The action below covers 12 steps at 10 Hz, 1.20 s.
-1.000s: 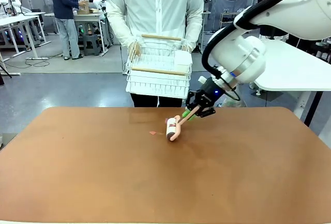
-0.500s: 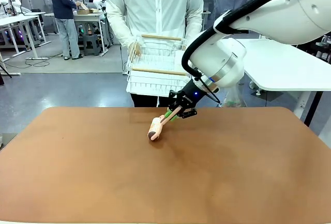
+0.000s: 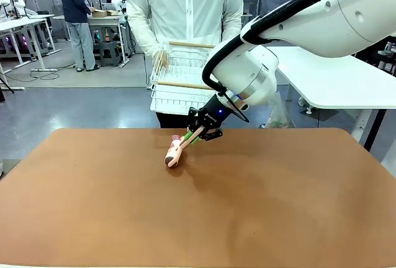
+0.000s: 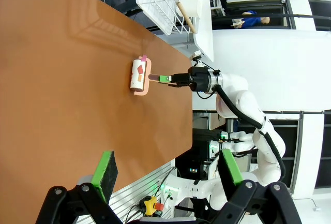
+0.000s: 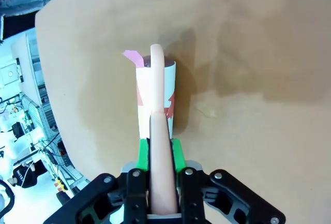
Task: Clean the table.
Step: Clean the table with the Lint Roller when the human lifts the Dish drying rack.
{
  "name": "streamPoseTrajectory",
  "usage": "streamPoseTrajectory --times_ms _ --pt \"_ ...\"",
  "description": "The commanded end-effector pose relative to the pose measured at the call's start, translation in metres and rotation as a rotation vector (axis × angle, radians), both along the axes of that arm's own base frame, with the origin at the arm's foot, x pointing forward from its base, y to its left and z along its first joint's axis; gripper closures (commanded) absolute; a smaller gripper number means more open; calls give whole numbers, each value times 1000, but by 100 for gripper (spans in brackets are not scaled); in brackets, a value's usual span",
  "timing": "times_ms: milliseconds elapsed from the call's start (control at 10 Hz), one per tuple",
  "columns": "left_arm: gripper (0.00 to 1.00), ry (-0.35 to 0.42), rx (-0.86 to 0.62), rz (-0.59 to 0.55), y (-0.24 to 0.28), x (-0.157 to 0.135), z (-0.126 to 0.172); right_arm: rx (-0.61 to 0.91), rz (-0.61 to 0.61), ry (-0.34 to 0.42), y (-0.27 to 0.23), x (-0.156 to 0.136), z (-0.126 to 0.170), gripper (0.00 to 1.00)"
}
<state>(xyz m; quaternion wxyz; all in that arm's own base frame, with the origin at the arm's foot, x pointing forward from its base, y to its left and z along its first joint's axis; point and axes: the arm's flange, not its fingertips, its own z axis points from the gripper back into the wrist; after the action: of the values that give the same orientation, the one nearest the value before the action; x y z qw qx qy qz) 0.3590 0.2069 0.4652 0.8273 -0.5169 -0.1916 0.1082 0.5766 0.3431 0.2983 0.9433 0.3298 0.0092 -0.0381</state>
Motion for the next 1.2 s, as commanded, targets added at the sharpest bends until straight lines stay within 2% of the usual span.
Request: streamPoseTrajectory --times_ms 0,100,200,300,500,700,800,1100 --pt "0 -12 -6 -13 2 -3 1 -39 51 44 8 -19 -6 79" --pt "0 -12 -6 -13 2 -3 1 -60 57 -6 1 -21 15 79" --pt "0 -12 -6 -13 2 -3 1 -64 73 -50 -9 -25 47 79" --pt "0 -12 -6 -13 2 -3 1 -98 121 -77 -24 -32 85 79" --pt "0 -12 -6 -13 2 -3 1 -199 165 -144 -62 -48 134 79" --pt "0 -12 -6 -13 2 -3 1 -359 152 -155 -122 -51 165 79" --pt "0 -12 -6 -13 2 -3 1 -368 151 -139 -153 -53 177 79" --pt "0 -12 -6 -13 2 -3 1 -479 203 -159 -237 -63 203 79"
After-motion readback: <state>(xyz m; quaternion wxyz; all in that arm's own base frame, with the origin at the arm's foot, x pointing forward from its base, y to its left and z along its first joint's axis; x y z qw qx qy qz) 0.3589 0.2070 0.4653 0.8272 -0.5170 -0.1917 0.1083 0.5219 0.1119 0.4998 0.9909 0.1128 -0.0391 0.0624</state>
